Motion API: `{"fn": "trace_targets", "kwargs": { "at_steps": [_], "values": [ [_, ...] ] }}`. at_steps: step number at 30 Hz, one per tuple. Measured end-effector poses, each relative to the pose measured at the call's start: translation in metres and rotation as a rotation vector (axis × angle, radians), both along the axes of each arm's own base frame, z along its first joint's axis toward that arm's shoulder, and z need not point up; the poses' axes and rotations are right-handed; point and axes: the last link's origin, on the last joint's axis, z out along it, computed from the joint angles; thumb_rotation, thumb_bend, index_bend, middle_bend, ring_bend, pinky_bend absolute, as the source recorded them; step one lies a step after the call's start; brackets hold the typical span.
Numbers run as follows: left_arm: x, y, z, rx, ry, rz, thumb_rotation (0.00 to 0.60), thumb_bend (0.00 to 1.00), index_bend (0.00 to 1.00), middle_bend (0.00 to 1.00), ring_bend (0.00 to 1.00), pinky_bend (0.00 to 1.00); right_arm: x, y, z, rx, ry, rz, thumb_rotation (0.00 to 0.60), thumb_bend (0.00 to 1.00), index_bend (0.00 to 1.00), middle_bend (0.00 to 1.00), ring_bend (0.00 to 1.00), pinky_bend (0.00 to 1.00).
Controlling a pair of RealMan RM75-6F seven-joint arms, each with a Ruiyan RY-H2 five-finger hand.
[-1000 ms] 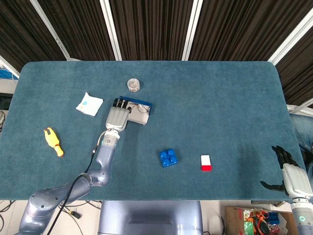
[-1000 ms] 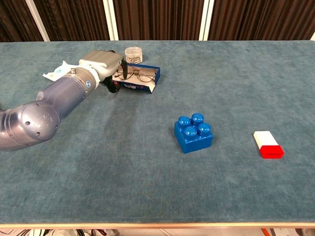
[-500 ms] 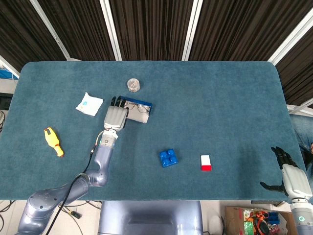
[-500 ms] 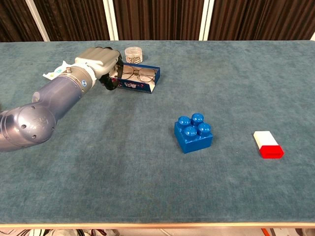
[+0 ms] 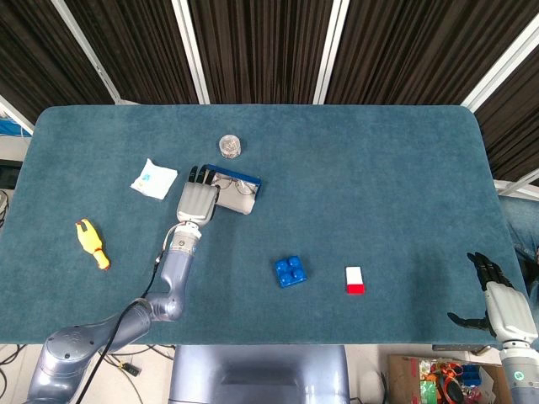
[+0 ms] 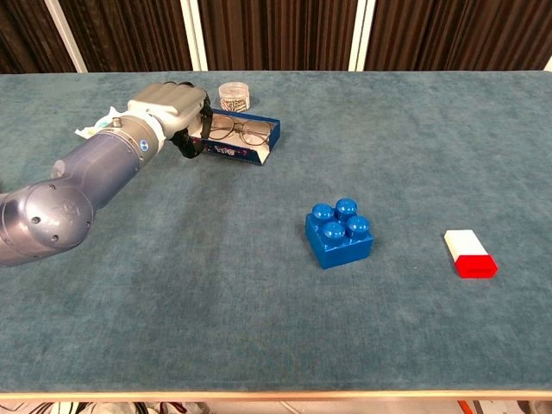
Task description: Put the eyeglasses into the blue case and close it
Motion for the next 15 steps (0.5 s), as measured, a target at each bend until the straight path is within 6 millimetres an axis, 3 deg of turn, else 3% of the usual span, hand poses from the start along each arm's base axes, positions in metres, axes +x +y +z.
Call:
{"fn": "trace_targets", "kwargs": {
  "at_steps": [8,15],
  "values": [
    [-0.002,-0.017,0.006,-0.044,-0.051,-0.005,0.600,0.47,0.60,0.13,0.01,0.05,0.000,0.000,0.000,0.001,-0.003,0.002,0.600,0.10,0.00,0.00,0.00,0.17],
    [-0.008,-0.033,0.033,-0.050,-0.064,-0.007,0.600,0.47,0.60,0.13,0.01,0.05,0.001,0.000,-0.001,0.003,-0.004,0.003,0.600,0.10,0.00,0.00,0.00,0.17]
  ]
}}
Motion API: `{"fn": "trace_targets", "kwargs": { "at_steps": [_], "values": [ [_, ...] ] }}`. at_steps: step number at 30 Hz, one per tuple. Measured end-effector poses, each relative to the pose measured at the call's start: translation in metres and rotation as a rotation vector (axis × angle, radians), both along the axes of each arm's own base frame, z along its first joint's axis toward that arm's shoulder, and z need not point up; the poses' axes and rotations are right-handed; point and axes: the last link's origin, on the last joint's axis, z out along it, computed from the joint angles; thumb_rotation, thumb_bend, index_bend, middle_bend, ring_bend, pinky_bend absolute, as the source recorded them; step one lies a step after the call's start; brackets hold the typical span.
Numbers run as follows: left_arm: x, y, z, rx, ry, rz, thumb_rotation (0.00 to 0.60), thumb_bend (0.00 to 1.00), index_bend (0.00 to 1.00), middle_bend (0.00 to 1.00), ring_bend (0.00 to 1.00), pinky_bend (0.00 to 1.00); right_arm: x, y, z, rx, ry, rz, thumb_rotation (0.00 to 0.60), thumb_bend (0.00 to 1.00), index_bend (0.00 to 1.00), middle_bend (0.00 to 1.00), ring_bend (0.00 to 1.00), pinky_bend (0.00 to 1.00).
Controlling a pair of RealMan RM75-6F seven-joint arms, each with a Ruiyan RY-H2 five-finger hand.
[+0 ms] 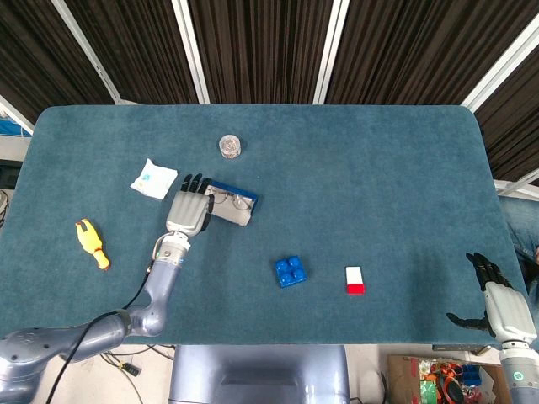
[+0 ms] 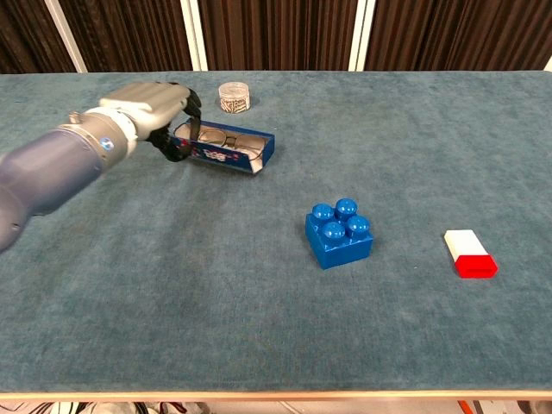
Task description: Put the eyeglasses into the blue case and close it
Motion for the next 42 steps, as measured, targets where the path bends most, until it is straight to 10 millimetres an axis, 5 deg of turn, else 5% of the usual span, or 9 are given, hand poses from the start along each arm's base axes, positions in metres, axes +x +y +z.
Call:
{"fn": "trace_targets", "kwargs": {
  "at_steps": [4,12,42],
  "values": [
    [-0.002,0.000,0.017,0.013,0.029,0.014,0.600,0.47,0.60,0.13,0.01,0.05,0.000,0.000,0.000,0.000,-0.001,-0.003,0.600,0.10,0.00,0.00,0.00,0.17],
    [0.006,0.018,0.020,0.011,0.063,0.043,0.600,0.47,0.60,0.13,0.01,0.05,0.000,0.000,-0.001,0.001,-0.005,-0.006,0.600,0.10,0.00,0.00,0.00,0.17],
    [0.040,0.049,-0.012,0.012,0.091,0.051,0.600,0.47,0.60,0.13,0.01,0.05,0.000,0.000,-0.001,0.008,-0.014,-0.015,0.600,0.10,0.00,0.00,0.00,0.17]
  ]
}}
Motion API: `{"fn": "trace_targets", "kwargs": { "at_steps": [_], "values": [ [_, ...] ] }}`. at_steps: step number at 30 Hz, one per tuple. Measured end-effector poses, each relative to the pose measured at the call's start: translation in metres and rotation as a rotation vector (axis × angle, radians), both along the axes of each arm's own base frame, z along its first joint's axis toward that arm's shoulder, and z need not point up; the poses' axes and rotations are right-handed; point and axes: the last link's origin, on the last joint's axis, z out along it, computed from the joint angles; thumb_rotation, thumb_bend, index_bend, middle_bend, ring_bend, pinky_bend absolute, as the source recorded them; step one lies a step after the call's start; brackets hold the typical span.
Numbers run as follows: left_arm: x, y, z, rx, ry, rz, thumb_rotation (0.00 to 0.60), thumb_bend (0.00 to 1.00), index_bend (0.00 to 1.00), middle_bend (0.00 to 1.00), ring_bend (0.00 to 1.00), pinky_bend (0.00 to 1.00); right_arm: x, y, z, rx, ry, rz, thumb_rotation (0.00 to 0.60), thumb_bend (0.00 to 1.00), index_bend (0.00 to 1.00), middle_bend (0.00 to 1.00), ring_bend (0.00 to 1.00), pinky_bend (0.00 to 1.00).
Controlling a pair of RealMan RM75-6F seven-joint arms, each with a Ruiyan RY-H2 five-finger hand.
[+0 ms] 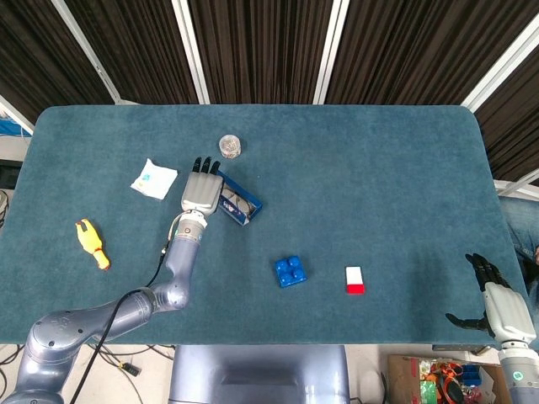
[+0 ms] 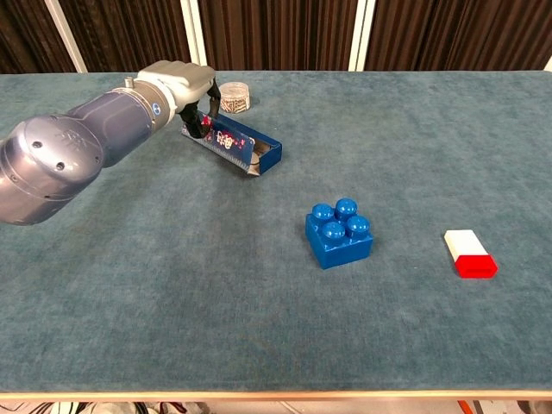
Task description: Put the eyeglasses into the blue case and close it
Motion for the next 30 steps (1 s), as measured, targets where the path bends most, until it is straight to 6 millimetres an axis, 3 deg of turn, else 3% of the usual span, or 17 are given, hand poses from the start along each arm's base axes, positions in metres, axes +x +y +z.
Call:
{"fn": "trace_targets", "kwargs": {
  "at_steps": [30],
  "values": [
    [0.022,0.011,-0.001,0.023,-0.034,-0.029,0.600,0.47,0.61,0.13,0.01,0.05,0.000,0.000,0.000,0.002,0.000,-0.006,0.600,0.11,0.00,0.00,0.00,0.17]
  ]
}}
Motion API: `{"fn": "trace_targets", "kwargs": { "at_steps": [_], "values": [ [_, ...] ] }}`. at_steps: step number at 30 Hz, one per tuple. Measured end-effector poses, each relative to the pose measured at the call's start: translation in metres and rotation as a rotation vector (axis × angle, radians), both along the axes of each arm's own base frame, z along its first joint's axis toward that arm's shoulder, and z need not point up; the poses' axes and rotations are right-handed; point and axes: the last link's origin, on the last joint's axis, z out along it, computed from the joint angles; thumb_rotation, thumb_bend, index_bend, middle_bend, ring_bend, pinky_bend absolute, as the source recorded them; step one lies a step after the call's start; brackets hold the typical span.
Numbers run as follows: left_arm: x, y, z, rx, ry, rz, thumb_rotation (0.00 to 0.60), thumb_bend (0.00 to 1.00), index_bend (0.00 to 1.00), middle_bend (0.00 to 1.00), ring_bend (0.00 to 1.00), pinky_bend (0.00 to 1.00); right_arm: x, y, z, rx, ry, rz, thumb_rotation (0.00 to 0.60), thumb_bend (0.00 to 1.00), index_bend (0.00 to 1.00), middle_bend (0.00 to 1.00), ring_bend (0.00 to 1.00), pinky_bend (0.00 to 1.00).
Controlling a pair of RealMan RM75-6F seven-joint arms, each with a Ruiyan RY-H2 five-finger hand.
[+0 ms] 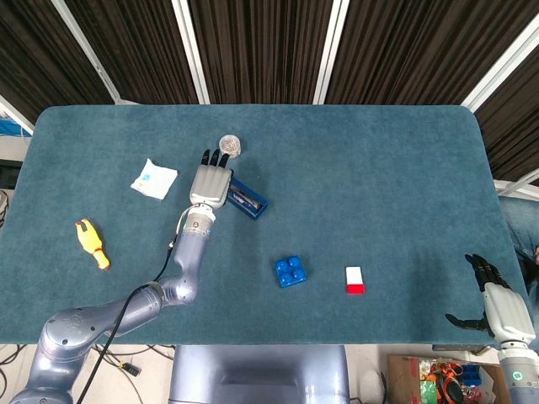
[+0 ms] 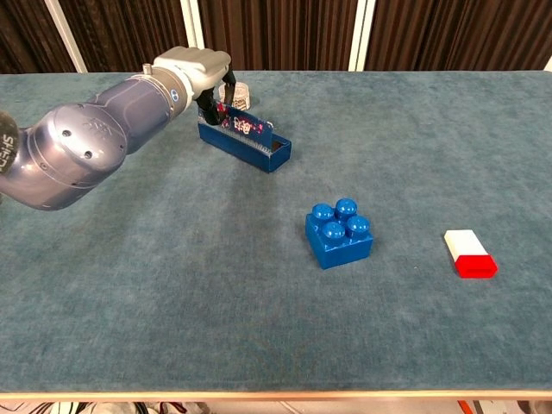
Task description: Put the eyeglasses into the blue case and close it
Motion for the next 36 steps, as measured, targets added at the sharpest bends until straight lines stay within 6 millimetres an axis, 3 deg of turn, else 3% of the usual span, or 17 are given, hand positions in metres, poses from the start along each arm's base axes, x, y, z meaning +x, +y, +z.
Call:
{"fn": "trace_targets", "kwargs": {
  "at_steps": [11,27,29,34,36],
  "values": [
    [0.006,0.007,-0.004,0.027,0.001,-0.001,0.600,0.47,0.60,0.13,0.01,0.05,-0.001,0.000,0.000,0.006,-0.002,-0.006,0.600,0.11,0.00,0.00,0.00,0.17],
    [0.008,0.012,-0.020,0.024,0.024,0.020,0.600,0.46,0.48,0.13,0.01,0.05,-0.001,0.000,0.000,0.004,-0.005,-0.014,0.600,0.11,0.00,0.00,0.00,0.17],
    [0.009,0.013,-0.021,0.028,0.025,0.021,0.600,0.46,0.44,0.13,0.01,0.05,-0.001,0.000,0.000,0.005,-0.006,-0.015,0.600,0.11,0.00,0.00,0.00,0.17],
    [0.011,0.013,-0.028,0.027,0.045,0.024,0.600,0.43,0.15,0.11,0.01,0.05,-0.001,0.001,0.000,0.006,-0.010,-0.017,0.600,0.11,0.00,0.00,0.00,0.17],
    [0.012,0.012,-0.031,0.022,0.043,0.031,0.600,0.41,0.09,0.10,0.01,0.05,-0.001,0.001,0.001,0.004,-0.011,-0.018,0.600,0.11,0.00,0.00,0.00,0.17]
  ]
}}
